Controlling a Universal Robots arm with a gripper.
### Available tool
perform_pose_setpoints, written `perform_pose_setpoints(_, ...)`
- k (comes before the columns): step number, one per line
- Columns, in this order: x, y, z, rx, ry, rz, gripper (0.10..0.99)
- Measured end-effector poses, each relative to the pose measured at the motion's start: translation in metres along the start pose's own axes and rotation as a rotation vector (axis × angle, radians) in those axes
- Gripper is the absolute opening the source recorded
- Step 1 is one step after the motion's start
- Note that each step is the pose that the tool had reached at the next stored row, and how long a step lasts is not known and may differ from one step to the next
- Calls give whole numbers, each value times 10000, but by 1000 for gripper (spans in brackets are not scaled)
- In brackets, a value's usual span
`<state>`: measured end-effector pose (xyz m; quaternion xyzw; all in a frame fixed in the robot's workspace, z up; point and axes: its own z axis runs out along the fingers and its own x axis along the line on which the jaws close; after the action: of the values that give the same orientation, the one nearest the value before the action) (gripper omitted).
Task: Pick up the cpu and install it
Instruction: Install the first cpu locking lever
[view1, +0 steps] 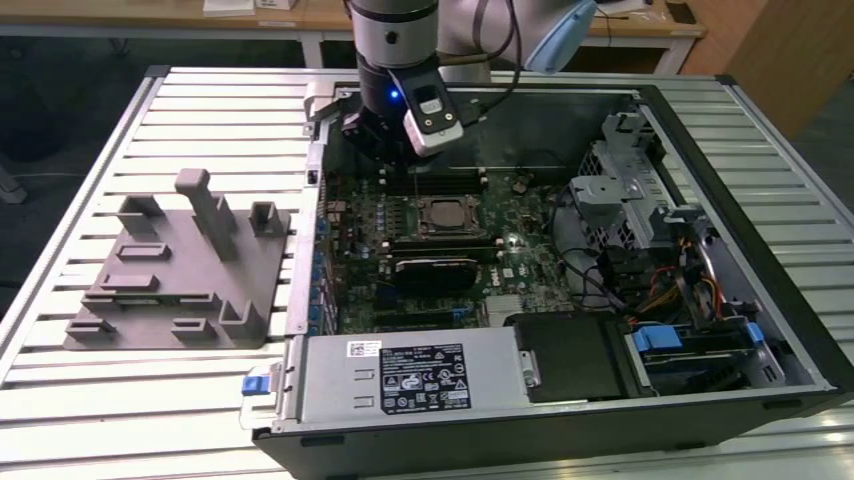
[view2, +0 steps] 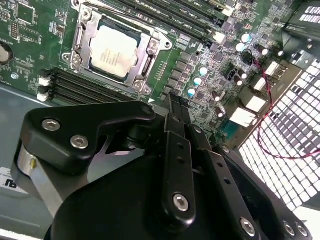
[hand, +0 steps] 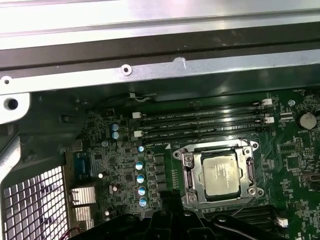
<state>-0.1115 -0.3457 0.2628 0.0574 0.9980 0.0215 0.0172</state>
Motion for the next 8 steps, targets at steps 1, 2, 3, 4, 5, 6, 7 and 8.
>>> perform_pose_setpoints(1, 0, 0, 8, 1, 1, 0, 106)
perform_pose_setpoints(2, 1, -1, 15, 0, 0, 0, 106)
perform_pose_setpoints(3, 1, -1, 23, 0, 0, 0, 106)
perform_pose_setpoints(4, 1, -1, 31, 0, 0, 0, 106)
perform_pose_setpoints(5, 1, -2, 39, 0, 0, 0, 106)
perform_pose_setpoints(6, 2, -2, 46, 1, 0, 0, 106)
perform_pose_setpoints(7, 2, -2, 53, 0, 0, 0, 106)
perform_pose_setpoints(8, 2, -2, 59, 0, 0, 0, 106)
